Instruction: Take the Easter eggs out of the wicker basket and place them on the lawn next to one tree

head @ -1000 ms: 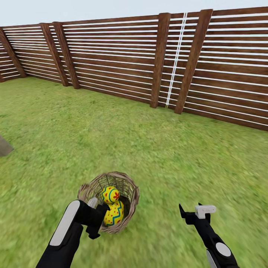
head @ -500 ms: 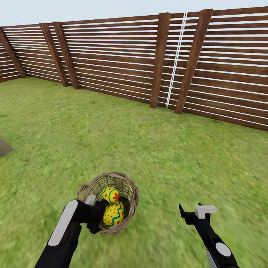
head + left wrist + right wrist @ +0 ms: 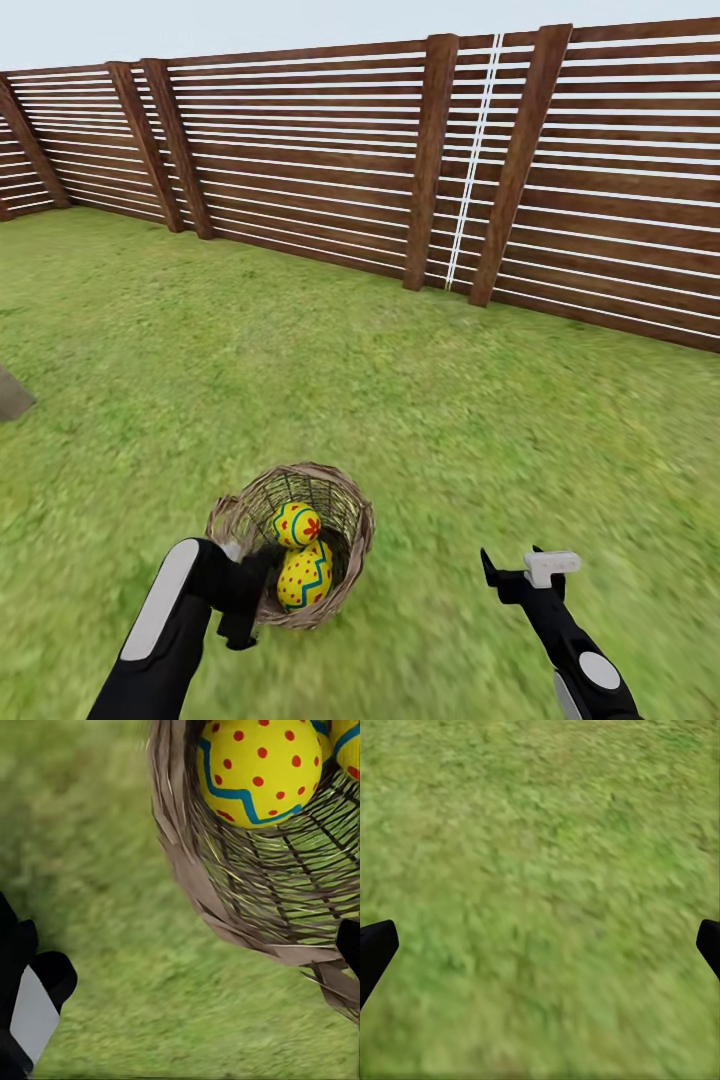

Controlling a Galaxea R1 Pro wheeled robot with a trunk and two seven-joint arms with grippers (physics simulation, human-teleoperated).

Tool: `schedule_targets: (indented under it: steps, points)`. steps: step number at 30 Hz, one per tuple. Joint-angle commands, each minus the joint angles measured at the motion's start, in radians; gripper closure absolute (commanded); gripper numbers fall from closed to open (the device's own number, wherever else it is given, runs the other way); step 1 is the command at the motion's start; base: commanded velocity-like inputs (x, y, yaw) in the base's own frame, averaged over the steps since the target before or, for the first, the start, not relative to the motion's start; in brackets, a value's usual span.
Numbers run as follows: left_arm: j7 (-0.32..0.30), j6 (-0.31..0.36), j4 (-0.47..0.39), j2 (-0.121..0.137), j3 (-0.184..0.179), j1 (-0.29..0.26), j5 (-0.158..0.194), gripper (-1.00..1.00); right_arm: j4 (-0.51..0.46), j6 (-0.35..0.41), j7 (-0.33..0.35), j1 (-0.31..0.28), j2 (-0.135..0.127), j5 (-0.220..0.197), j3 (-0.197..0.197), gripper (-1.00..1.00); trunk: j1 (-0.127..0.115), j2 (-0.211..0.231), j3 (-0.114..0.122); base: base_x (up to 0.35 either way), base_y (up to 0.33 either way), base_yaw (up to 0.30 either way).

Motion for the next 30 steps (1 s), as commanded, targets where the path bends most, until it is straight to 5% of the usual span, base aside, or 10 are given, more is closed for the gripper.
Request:
schedule_targets:
  steps: [1, 6, 30]
  points:
    - [0.010, 0.005, -0.001, -0.001, 0.002, -0.001, 0.010, -1.00, 0.000, 0.000, 0.003, 0.000, 0.000, -0.004, -0.001, -1.00, 0.000, 0.000, -0.001, 0.000, 0.000, 0.000]
    - [0.019, -0.005, -0.001, 0.000, 0.001, -0.001, 0.034, -1.00, 0.000, 0.000, 0.003, 0.000, 0.000, -0.004, -0.001, -1.00, 0.004, -0.007, -0.004, 0.000, 0.000, 0.000]
    - [0.016, 0.014, -0.001, 0.004, -0.006, -0.001, 0.031, -1.00, -0.001, -0.001, 0.003, 0.000, 0.001, -0.004, 0.001, -1.00, 0.096, -0.175, -0.079, 0.000, 0.000, 0.000]
